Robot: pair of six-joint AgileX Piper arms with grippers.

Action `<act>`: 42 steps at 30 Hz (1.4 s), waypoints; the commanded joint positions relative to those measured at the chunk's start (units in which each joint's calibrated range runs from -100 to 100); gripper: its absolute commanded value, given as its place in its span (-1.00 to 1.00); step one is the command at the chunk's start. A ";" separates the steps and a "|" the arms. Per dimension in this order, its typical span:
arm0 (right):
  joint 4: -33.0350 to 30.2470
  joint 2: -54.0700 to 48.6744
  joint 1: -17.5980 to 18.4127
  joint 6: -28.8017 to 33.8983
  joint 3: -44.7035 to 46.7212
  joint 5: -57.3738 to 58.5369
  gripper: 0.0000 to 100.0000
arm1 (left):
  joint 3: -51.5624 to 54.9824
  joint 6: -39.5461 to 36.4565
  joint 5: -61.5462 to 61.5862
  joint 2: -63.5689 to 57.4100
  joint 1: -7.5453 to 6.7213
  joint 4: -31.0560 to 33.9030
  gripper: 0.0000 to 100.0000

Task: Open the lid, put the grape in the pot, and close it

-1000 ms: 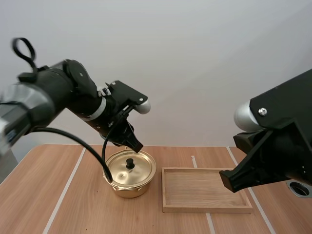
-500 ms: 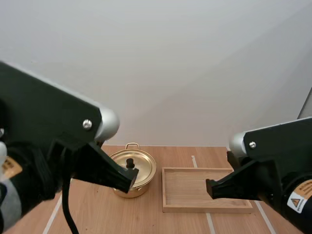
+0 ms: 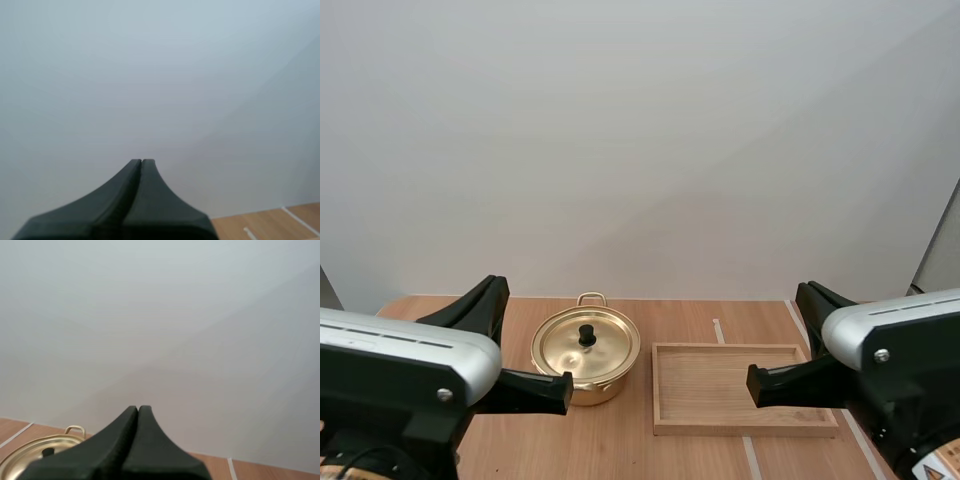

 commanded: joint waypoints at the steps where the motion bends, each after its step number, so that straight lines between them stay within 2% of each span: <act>1: -1.27 -0.35 -1.76 0.06 8.38 -10.38 -1.00 | 5.52 1.86 -2.95 -0.20 0.13 0.29 -1.00; 4: -1.27 -0.35 -3.05 0.06 15.34 -18.62 -1.00 | 11.88 2.35 -7.77 -0.20 0.13 0.29 -1.00; 7: -1.27 -0.35 -4.75 0.06 23.81 -27.13 -1.00 | 20.42 2.35 -20.90 -0.20 0.13 0.19 -1.00; 10: -1.27 -0.35 -6.40 0.06 28.55 -28.45 -1.00 | 23.71 2.35 -28.31 -0.20 0.13 0.19 -1.00; 11: -1.27 -0.35 -6.80 0.06 29.81 -28.45 -1.00 | 23.71 2.13 -20.42 -0.20 0.13 0.09 -1.00; 14: -1.27 -0.35 -7.73 0.06 30.15 -27.64 -1.00 | 23.71 0.87 -16.30 -0.20 -0.34 -0.63 -1.00; 15: -0.50 -0.35 -8.00 0.46 30.15 -21.54 -1.00 | 23.71 -0.23 -12.93 -0.20 -0.36 -0.63 -1.00; 19: -0.18 -0.35 -8.00 0.46 30.15 -11.65 -1.00 | 23.71 -0.62 2.18 -0.20 -0.04 -0.26 -1.00; 22: -0.39 -0.35 -8.00 0.31 30.15 -5.02 -1.00 | 23.71 -0.29 1.72 -0.20 1.16 -0.30 -1.00; 25: 0.06 -0.35 -8.00 0.31 30.15 -5.45 -1.00 | 23.71 -0.29 1.52 -0.20 1.92 -0.40 -1.00; 42: 0.06 -0.35 -8.00 0.31 30.15 -5.45 -1.00 | 23.71 -0.29 1.52 -0.20 1.92 -0.40 -1.00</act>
